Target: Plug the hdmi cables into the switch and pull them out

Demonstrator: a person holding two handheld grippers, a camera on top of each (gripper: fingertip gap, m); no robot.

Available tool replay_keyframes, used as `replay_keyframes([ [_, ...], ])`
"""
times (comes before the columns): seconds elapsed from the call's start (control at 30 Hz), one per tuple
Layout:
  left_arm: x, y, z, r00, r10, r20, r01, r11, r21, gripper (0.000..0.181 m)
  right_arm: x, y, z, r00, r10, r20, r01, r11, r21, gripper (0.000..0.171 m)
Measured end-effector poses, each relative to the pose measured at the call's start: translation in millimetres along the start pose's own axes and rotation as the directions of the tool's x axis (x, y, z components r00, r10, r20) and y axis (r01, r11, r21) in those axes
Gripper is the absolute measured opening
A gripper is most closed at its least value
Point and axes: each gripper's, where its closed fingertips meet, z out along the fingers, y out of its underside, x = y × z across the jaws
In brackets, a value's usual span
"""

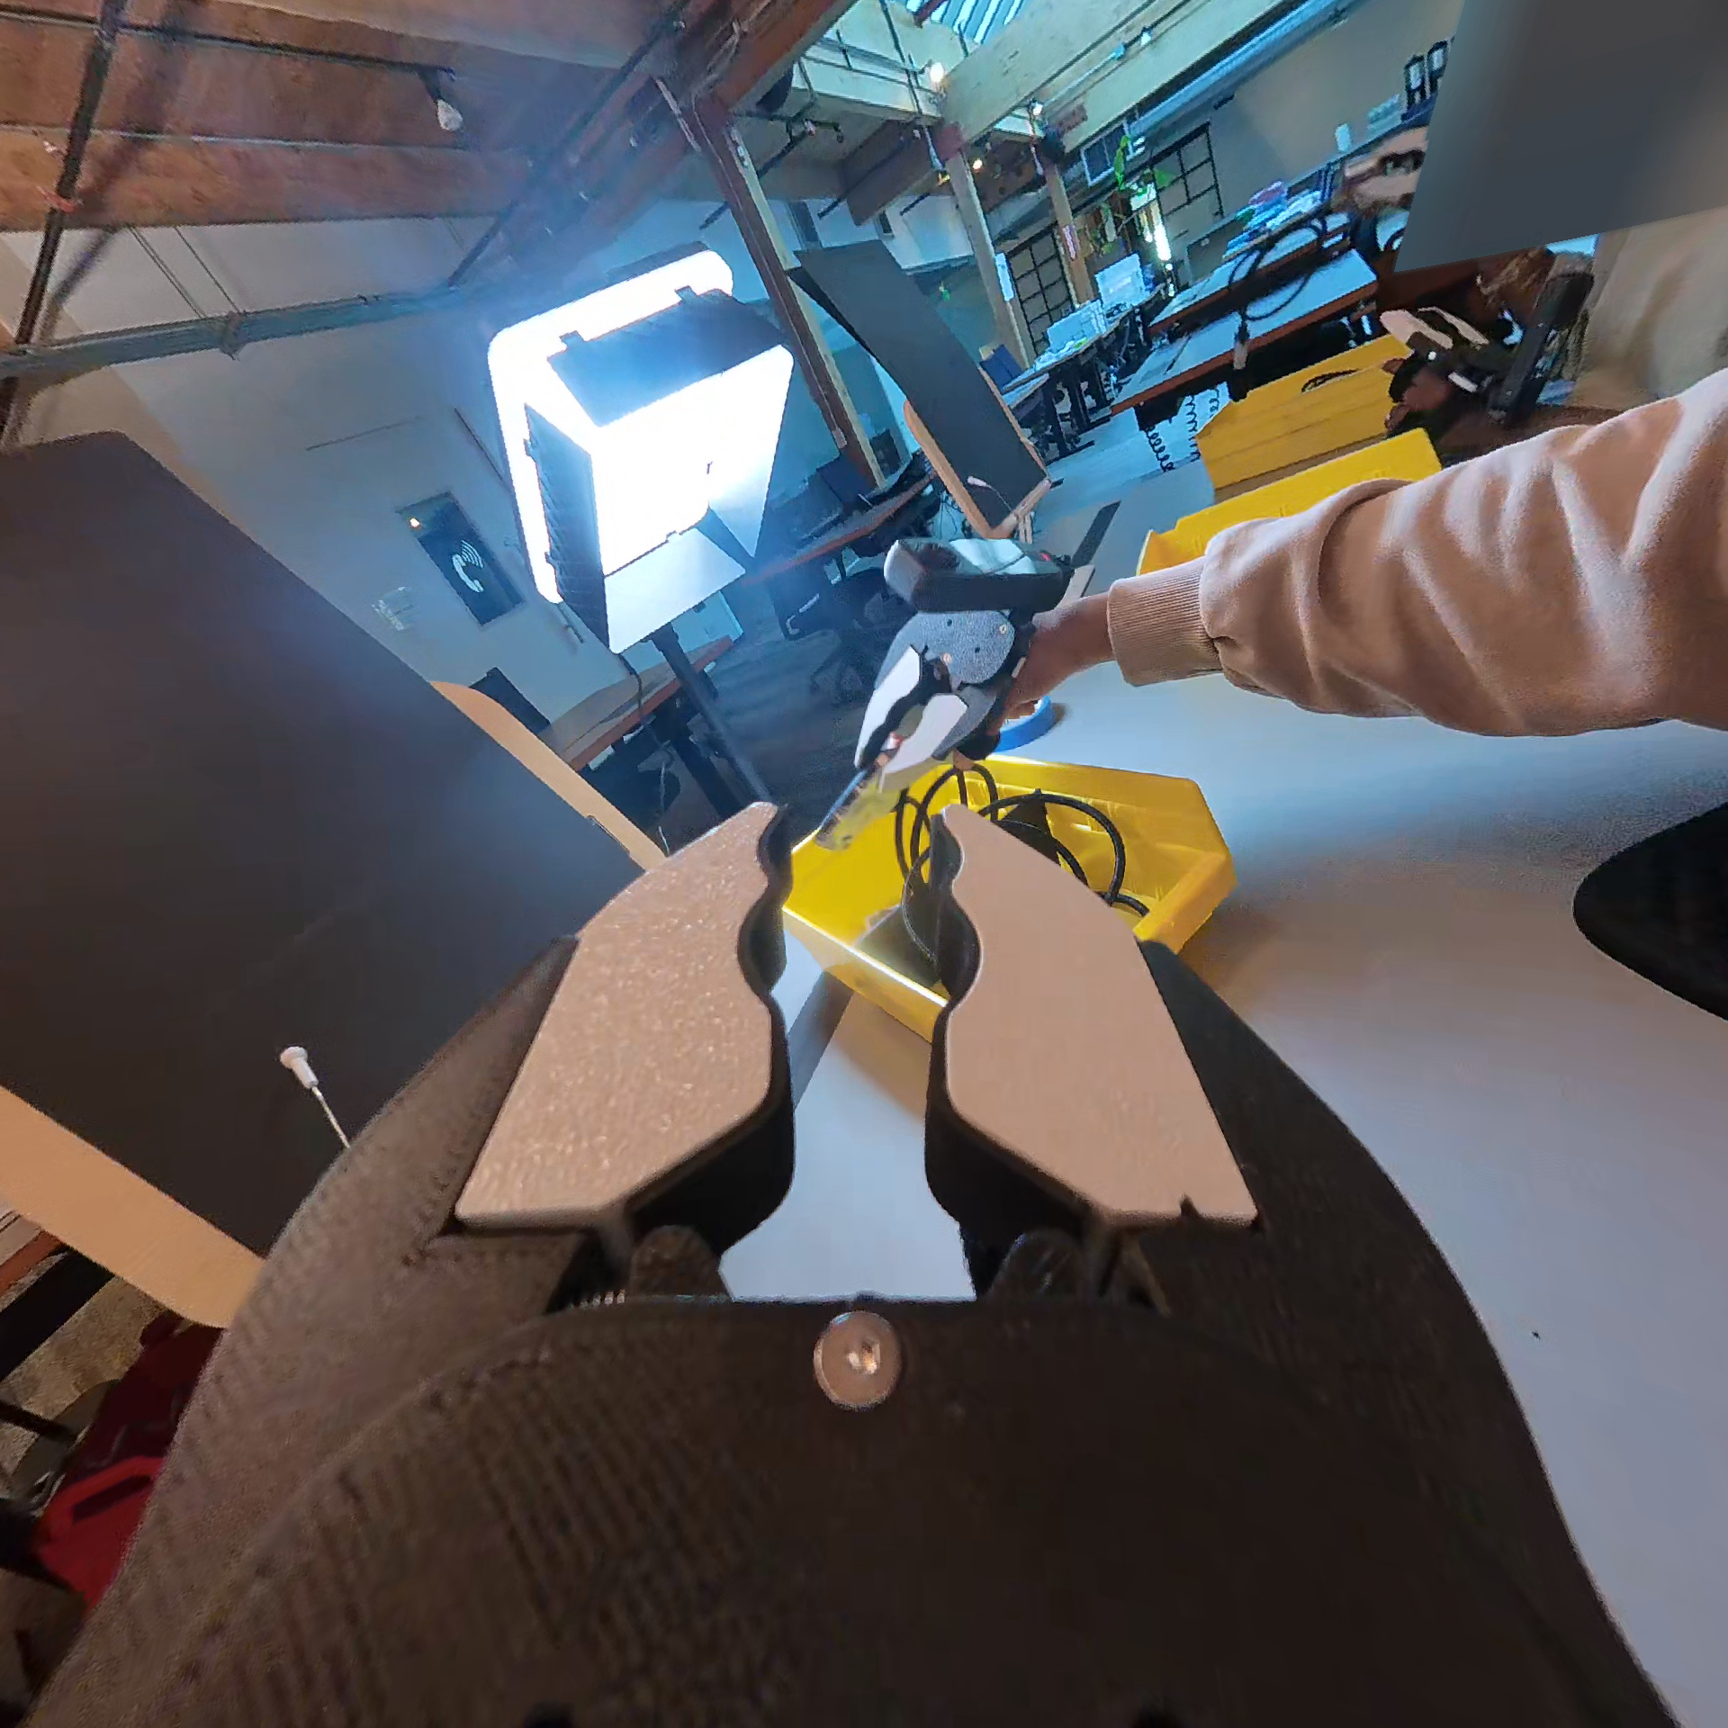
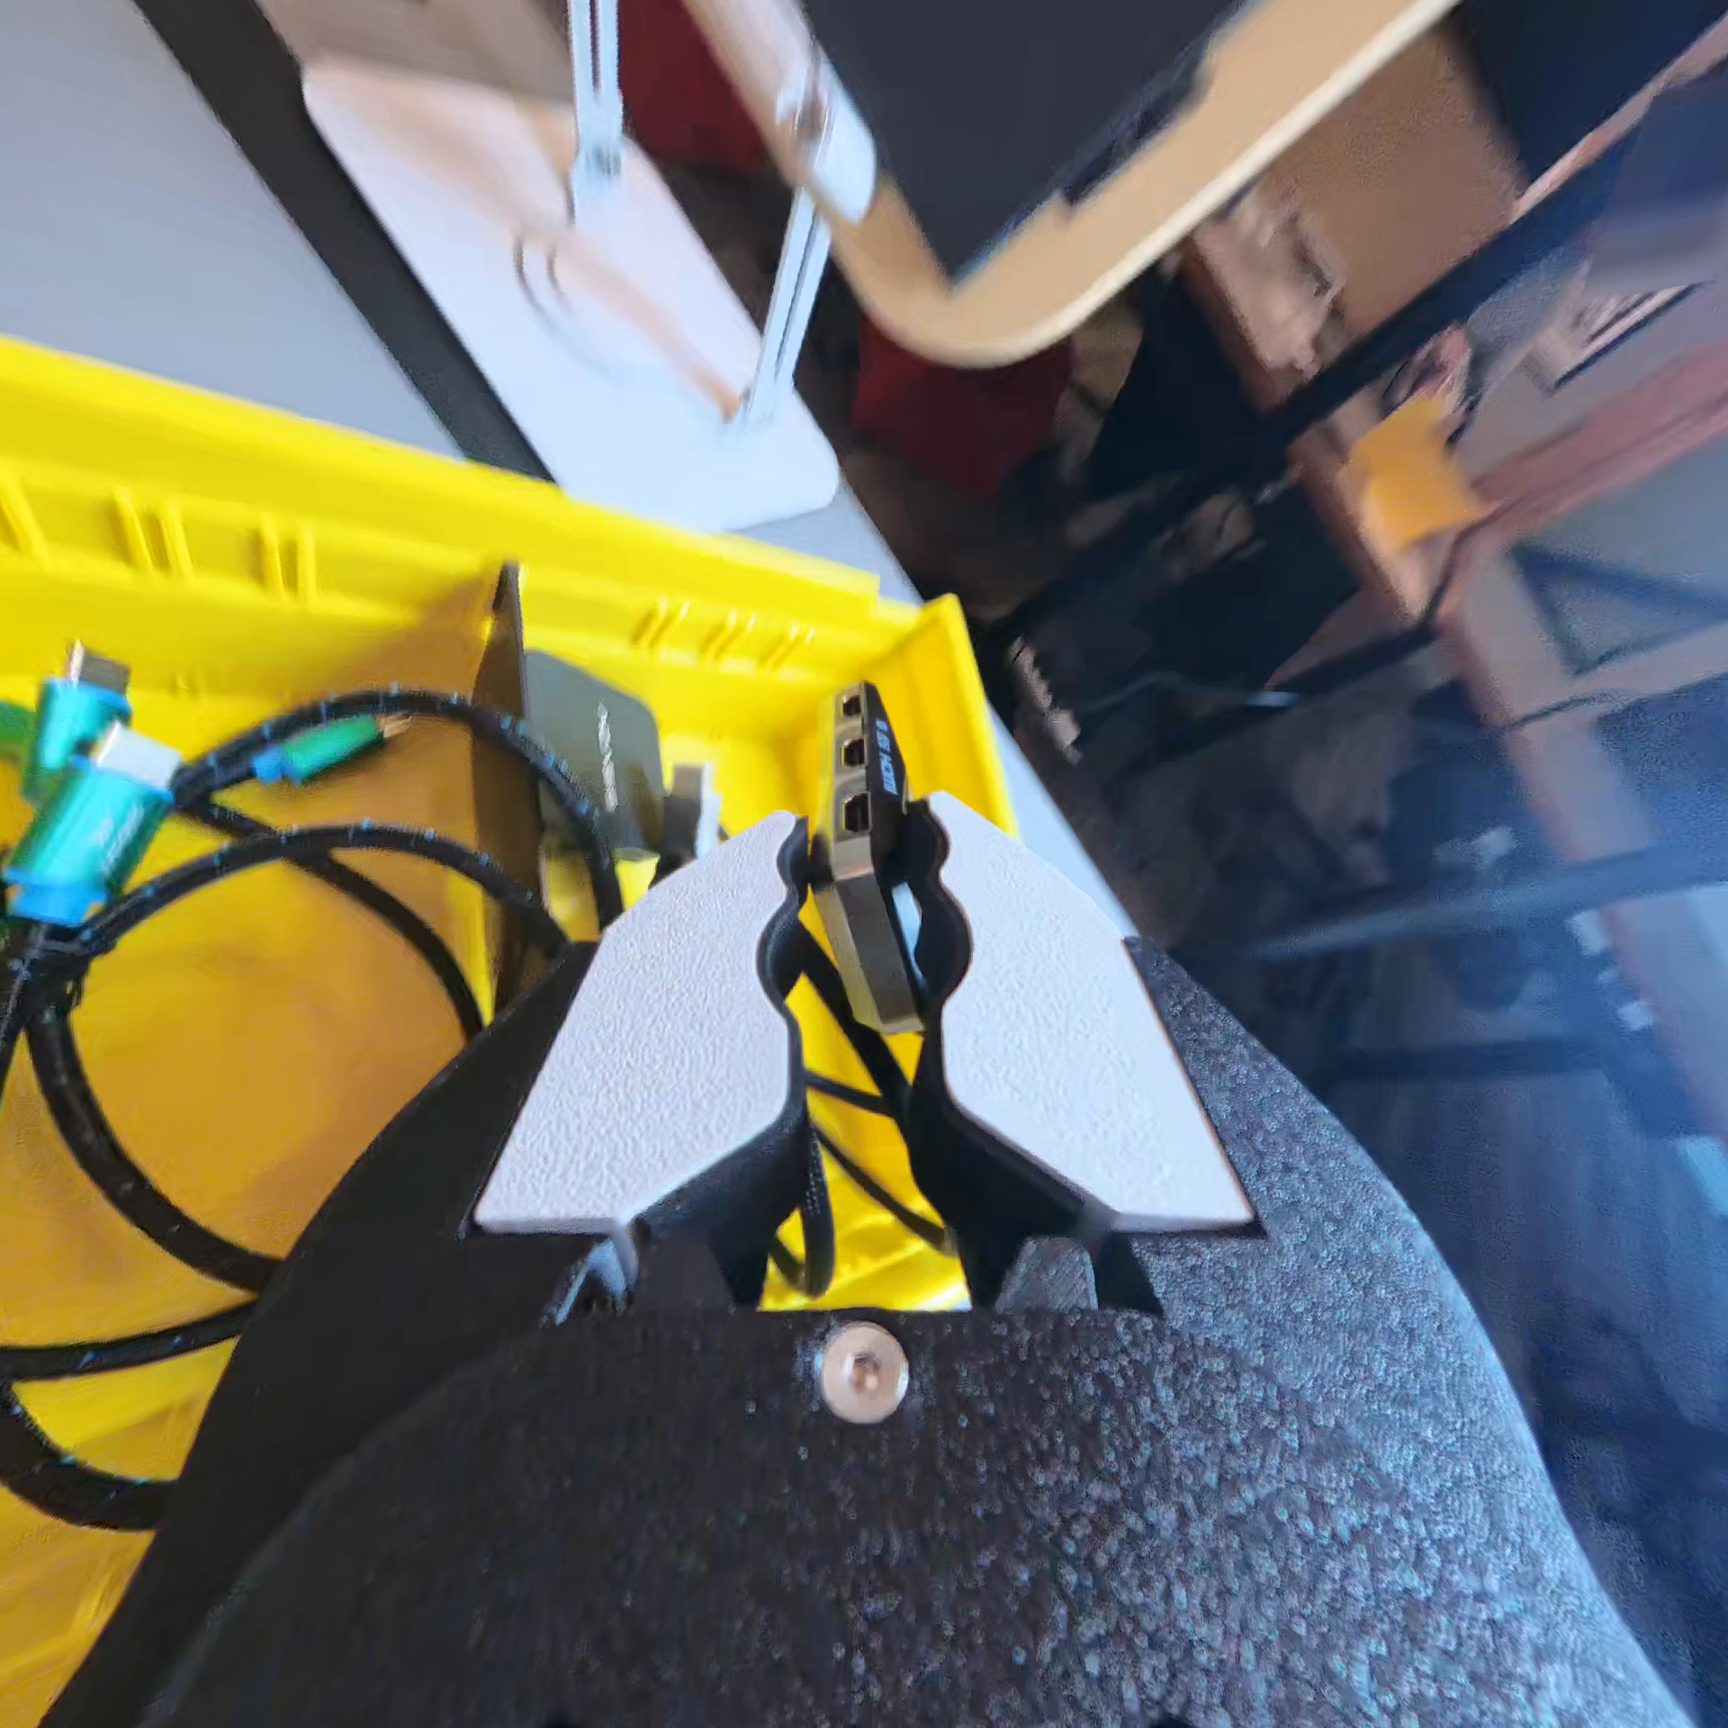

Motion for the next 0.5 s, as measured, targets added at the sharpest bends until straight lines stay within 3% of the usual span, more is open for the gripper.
replay_keyframes([
  [0.13, 5.2, 11.9, 8.8, 1.000, 0.006, -0.015, -0.006, 0.999, -0.046, 0.028, -10.9, 8.7, 4.9, 0.993, 0.100, 0.063, -0.096, 0.993, -0.063, 0.024],
  [0.23, 3.8, 26.1, 10.9, 1.000, -0.003, -0.011, 0.001, 0.993, -0.120, 0.030, -2.2, -10.7, -6.0, 0.996, 0.080, 0.036, -0.078, 0.995, -0.069, 0.037],
  [0.37, -8.8, 43.4, 4.4, 0.999, -0.014, 0.030, 0.020, 0.977, -0.214, 0.032, -0.9, -80.1, -53.5, 0.988, 0.153, 0.000, -0.151, 0.976, 0.158, 0.039],
  [0.5, -21.7, 52.1, -7.1, 0.997, -0.014, 0.075, 0.034, 0.960, -0.278, 0.034, -31.6, -135.1, -114.4, 0.962, 0.272, -0.005, -0.244, 0.872, 0.425, 0.033],
])
